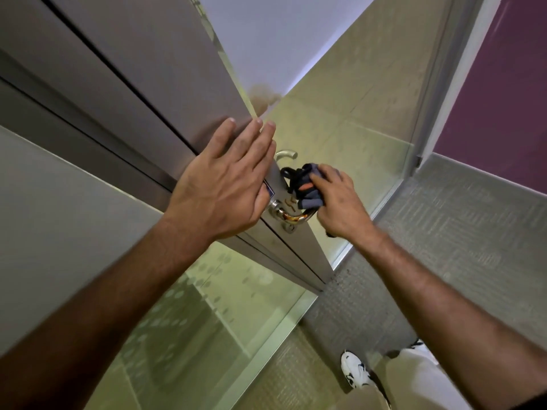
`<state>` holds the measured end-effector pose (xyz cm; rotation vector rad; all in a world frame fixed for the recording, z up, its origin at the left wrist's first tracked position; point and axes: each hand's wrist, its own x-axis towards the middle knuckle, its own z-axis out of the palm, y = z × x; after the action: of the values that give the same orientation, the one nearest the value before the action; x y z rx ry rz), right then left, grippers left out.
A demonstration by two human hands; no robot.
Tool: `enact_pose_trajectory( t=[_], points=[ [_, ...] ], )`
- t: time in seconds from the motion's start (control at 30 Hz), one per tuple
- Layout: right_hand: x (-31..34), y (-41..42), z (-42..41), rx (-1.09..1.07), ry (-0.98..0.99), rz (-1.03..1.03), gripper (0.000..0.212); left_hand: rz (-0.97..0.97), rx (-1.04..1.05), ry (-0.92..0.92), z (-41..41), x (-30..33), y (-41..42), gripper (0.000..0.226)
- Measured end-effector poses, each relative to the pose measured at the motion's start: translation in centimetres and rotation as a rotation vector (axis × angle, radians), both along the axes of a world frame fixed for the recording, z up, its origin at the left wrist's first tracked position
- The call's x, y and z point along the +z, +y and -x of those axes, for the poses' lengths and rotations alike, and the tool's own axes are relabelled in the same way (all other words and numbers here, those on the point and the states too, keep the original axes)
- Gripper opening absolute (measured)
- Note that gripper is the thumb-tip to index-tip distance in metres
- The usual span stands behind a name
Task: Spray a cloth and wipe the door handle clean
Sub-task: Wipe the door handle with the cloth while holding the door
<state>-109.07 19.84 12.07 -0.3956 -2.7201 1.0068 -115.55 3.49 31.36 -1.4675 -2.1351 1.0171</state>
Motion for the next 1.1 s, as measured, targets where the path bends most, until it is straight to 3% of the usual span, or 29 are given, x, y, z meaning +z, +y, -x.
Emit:
enact_pose_trajectory(
  t=[0.1,0.23,0.33,0.47,0.6,0.73,0.8,0.9,1.03,1.1],
  points=[
    [-0.1,-4.7,-2.0,-0.115,0.014,0.057,0.067,-0.020,-0.009,-0.004,0.1,0.0,0.0,0.082],
    [-0.5,-9.6,-4.2,-0.057,0.066,0.146,0.076,-0.020,0.001,-0.010,0.2,0.0,0.0,0.080],
    [0.7,-7.7,-4.8,-0.032,0.157,0.243,0.064,-0.014,0.004,-0.006,0.0,0.1,0.0,0.081],
    [3.6,-2.4,-5.7,-0.210,0.187,0.514,0.064,-0.013,0.014,0.001,0.1,0.1,0.0,0.078],
    [3.7,-1.2,-3.6,-0.291,0.303,0.223,0.073,-0.017,0.019,0.007,0.2,0.0,0.0,0.076],
    [1.1,-6.1,-1.6,-0.078,0.198,-0.026,0.061,-0.053,-0.003,-0.004,0.1,0.0,-0.1,0.072],
    [-0.6,-7.7,-1.9,-0.048,0.211,-0.034,0.056,-0.053,-0.006,0.007,0.0,-0.1,-0.1,0.072],
    [-2.0,-6.0,-2.5,0.135,0.305,-0.131,0.045,-0.021,0.006,0.017,0.1,-0.1,-0.1,0.073],
    [-2.5,-3.3,-2.7,0.472,0.276,-0.367,0.024,0.007,-0.012,0.023,0.2,-0.1,-0.3,0.075],
    [-2.3,-2.3,-2.3,0.461,0.334,-0.386,0.025,0.017,-0.023,0.022,0.2,-0.1,-0.4,0.076]
  ],
)
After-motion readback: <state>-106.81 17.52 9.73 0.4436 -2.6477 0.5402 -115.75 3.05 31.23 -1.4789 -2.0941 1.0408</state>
